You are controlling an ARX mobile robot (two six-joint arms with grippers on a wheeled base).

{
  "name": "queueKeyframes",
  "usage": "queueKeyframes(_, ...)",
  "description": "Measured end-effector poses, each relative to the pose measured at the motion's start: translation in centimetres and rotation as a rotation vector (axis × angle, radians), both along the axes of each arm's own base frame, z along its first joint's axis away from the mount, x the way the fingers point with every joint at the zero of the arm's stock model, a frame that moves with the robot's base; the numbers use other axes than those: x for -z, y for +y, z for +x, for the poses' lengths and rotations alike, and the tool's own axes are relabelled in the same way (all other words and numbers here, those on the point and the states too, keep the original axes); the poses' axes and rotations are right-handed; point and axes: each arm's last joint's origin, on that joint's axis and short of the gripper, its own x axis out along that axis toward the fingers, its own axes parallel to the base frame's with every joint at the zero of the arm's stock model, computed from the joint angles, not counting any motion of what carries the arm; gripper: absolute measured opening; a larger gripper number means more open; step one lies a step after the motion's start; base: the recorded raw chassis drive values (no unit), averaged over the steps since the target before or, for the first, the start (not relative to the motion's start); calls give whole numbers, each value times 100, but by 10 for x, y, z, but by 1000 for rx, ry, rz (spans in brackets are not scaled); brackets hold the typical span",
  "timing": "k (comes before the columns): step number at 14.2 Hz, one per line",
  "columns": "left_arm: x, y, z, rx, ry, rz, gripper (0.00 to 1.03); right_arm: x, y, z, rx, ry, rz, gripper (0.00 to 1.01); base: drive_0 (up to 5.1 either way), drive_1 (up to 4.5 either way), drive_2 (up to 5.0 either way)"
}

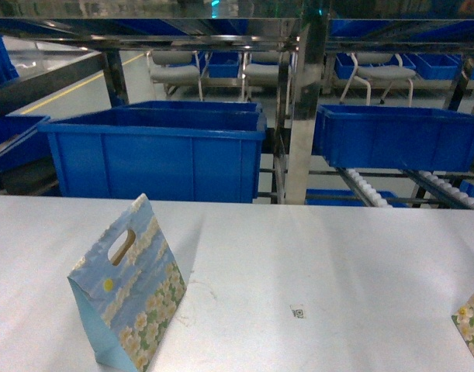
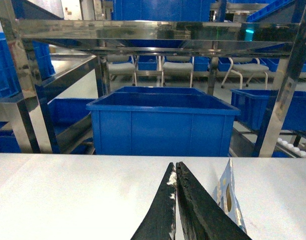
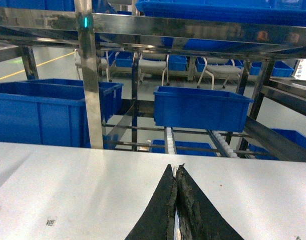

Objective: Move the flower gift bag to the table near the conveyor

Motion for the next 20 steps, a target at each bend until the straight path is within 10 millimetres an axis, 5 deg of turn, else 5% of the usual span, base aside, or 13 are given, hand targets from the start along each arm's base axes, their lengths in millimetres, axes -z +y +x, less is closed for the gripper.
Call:
queueKeyframes(12,10,0,-18,0,0,1,2,3,0,-11,-1,12,0,2,0,0,0)
queueKeyframes(13,10,0,-18,0,0,0,9,3,0,-11,-1,12,0,5,0,0,0)
queueKeyframes(14,10,0,-18,0,0,0,25,3,0,-11,-1,12,0,21,0,0,0)
queueKeyframes(20,10,0,-18,0,0,0,47,3,0,-11,-1,12,0,43,0,0,0)
